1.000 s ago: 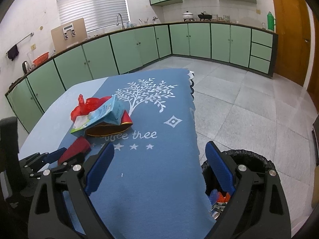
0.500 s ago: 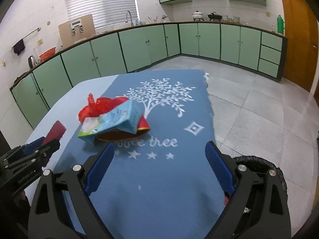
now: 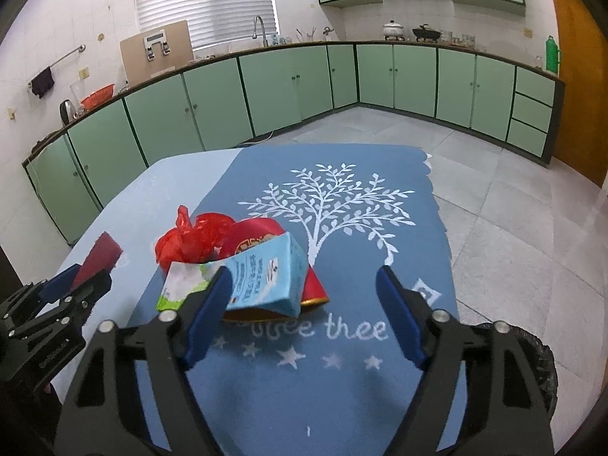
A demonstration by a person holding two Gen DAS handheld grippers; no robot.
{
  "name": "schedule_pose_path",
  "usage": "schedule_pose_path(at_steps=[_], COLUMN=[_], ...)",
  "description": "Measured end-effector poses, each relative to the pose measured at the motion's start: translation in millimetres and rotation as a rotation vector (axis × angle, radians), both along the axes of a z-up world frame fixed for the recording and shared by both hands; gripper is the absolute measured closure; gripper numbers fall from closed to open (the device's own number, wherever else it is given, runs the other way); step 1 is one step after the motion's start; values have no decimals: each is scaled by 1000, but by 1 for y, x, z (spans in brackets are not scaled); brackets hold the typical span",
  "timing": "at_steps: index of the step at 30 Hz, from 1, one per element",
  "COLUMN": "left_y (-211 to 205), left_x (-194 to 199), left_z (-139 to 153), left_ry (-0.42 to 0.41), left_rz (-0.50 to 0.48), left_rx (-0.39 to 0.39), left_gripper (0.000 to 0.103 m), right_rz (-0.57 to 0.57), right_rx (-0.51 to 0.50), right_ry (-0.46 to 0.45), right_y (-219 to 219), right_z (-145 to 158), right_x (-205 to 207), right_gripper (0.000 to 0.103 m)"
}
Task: Collect trash
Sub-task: 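Grasp the blue-and-white milk carton with the right tool and lift it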
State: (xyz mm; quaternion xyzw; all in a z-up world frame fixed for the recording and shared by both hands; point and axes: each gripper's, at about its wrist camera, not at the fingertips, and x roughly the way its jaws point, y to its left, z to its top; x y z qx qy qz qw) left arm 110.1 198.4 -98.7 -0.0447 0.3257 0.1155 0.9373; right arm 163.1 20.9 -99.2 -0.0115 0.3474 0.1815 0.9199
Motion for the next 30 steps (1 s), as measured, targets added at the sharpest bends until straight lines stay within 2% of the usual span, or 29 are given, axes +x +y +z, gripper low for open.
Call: schedule_pose_path(at_steps=[4,7,8,15,18,30], left_y=[2,4,5,3,0,-14], left_x=[4,6,7,3,1,-6], left_z=[0,0,-1,-1,2,18], left_ry=[-1,1,2,1,-7,-43], left_rz=[0,-1,0,-4,-8,-38], left_rx=[6,5,2,-9,-11,-8], left_gripper=[53,53,53,53,53,53], right_rz=[19,40,53,82,95,92], right_rx=[0,-4,-5,10,10,62], right_ry=[33,60,71,30,15,-40], right_y=[6,10,12,9,6,-19], right_z=[-4,-8,-9,1,7,33], right_x=[7,11,11,1,-3,-26], right_gripper=[46,63,73,88,93,95])
